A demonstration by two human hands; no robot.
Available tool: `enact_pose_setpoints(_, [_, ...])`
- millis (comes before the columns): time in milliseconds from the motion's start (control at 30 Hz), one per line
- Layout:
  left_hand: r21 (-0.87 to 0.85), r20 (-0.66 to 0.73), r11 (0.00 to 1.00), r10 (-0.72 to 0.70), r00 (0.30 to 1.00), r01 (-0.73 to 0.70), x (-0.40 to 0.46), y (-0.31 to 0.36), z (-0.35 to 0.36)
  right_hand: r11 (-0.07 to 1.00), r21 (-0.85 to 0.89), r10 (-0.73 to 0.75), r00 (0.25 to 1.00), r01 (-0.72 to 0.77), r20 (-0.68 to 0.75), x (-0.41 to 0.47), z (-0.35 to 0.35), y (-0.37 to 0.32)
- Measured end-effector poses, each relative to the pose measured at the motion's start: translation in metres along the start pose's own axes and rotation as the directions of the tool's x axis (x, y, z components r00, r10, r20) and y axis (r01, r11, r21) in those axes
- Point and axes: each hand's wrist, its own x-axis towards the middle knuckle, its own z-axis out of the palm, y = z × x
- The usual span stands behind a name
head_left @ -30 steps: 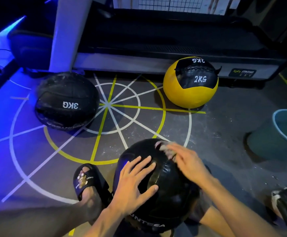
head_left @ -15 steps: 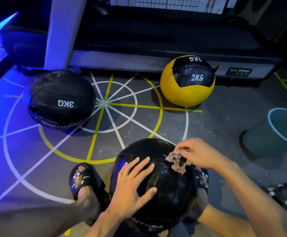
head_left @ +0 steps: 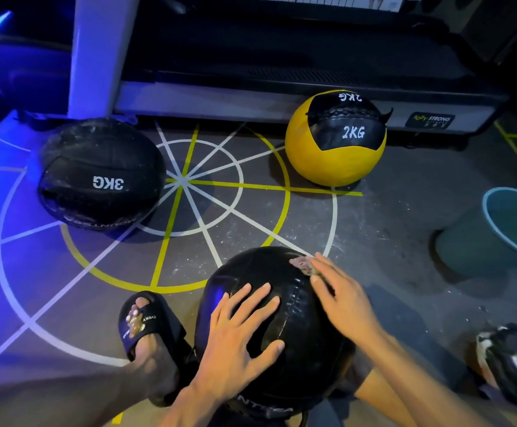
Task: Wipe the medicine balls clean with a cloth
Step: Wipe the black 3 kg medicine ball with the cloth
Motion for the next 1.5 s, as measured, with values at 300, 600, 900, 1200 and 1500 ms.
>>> enact_pose_setpoints(300, [0.027, -0.009, 0.999, 0.018, 1.000, -0.018, 0.005, 0.006, 0.013, 0.983, 0.027, 0.181, 0.981, -0.184, 0.076, 0.077, 0.014, -0.043])
enact_pose_setpoints(600, [-0.008, -0.035, 1.000, -0.001, 0.999, 0.001, 0.005, -0.003, 0.010, 0.996, -0.053, 0.084, 0.987, -0.077, 0.139, 0.077, -0.004, -0.008])
enact_pose_setpoints(900, [-0.001, -0.039, 1.000, -0.007, 0.999, 0.007, 0.003, -0.004, 0.010, 0.967, 0.096, -0.234, 0.972, 0.236, -0.040, 0.003, 0.003, -0.042])
enact_pose_setpoints(1200, [-0.004, -0.013, 1.000, 0.022, 1.000, -0.023, 0.003, 0.007, 0.015, 0.990, 0.093, 0.121, 0.981, -0.108, -0.154, 0.024, -0.005, 0.028])
enact_pose_setpoints(1500, [-0.039, 0.032, 0.999, 0.010, 0.999, -0.008, 0.010, 0.003, 0.009, 0.939, 0.014, -0.332, 0.915, 0.344, -0.231, -0.006, -0.004, 0.006])
